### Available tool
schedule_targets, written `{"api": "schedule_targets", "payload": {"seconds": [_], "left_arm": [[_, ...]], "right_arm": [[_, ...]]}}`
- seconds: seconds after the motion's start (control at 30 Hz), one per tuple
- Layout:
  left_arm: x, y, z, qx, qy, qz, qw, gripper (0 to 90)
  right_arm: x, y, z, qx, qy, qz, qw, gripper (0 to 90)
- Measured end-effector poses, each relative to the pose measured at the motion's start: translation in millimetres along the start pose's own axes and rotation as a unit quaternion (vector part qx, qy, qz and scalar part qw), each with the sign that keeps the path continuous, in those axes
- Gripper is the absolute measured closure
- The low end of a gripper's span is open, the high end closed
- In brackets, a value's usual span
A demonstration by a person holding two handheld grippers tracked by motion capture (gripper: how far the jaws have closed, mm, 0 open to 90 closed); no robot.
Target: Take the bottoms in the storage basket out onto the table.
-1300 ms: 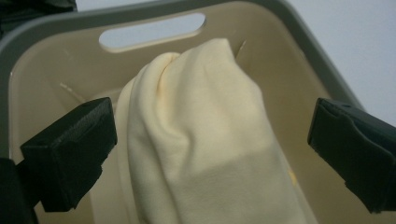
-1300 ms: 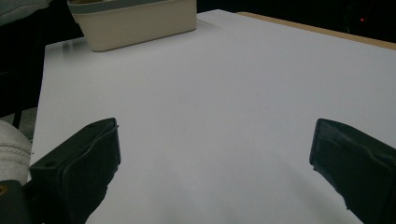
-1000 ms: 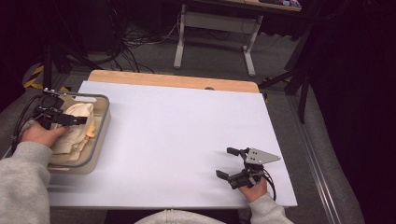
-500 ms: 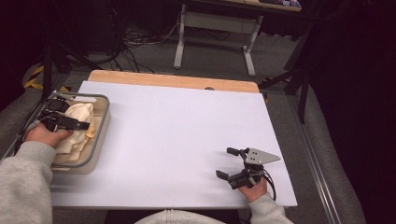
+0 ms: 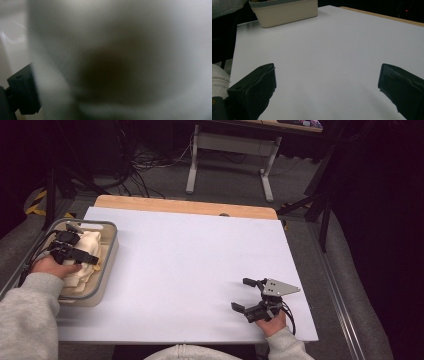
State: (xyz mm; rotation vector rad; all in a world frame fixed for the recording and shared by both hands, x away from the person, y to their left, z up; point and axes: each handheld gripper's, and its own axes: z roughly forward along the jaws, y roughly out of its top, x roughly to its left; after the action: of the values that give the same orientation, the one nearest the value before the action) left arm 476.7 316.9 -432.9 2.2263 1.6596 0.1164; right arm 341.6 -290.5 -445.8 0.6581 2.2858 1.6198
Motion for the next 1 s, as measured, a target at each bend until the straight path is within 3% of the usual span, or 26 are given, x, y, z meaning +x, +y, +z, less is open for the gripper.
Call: {"api": "schedule_targets", "payload": {"seconds": [0.13, 0.27, 0.43, 0.53, 0.73, 1.0], "left_arm": [[-1.8, 0.2, 2.9, 0.011, -0.001, -0.003, 0.9999, 2.1], [-6.2, 0.3, 2.2, 0.012, 0.016, 0.011, 0.9997, 7.4], [-14.1, 0.1, -1.9, 0.009, 0.025, 0.025, 0.9993, 32.7], [-18.8, 0.5, -4.0, 0.009, 0.023, 0.028, 0.9993, 42.2], [-18.6, -0.5, -6.6, 0.004, 0.016, 0.029, 0.9995, 49.1], [-18.7, -1.3, -10.9, -0.008, 0.016, 0.028, 0.9995, 51.8]], "right_arm": [[-0.1, 0.0, 0.0, 0.001, 0.000, -0.001, 1.0000, 2.0], [0.0, -0.1, 0.3, 0.001, -0.001, -0.001, 1.0000, 2.0], [-0.1, -0.1, 0.1, 0.002, -0.001, -0.001, 1.0000, 2.0], [-0.1, -0.1, 0.2, 0.001, -0.002, -0.001, 1.0000, 2.0], [-0.2, -0.1, 0.2, 0.002, -0.002, -0.001, 1.0000, 2.0], [-0.2, -0.1, 0.3, 0.002, -0.002, -0.001, 1.0000, 2.0]]}}
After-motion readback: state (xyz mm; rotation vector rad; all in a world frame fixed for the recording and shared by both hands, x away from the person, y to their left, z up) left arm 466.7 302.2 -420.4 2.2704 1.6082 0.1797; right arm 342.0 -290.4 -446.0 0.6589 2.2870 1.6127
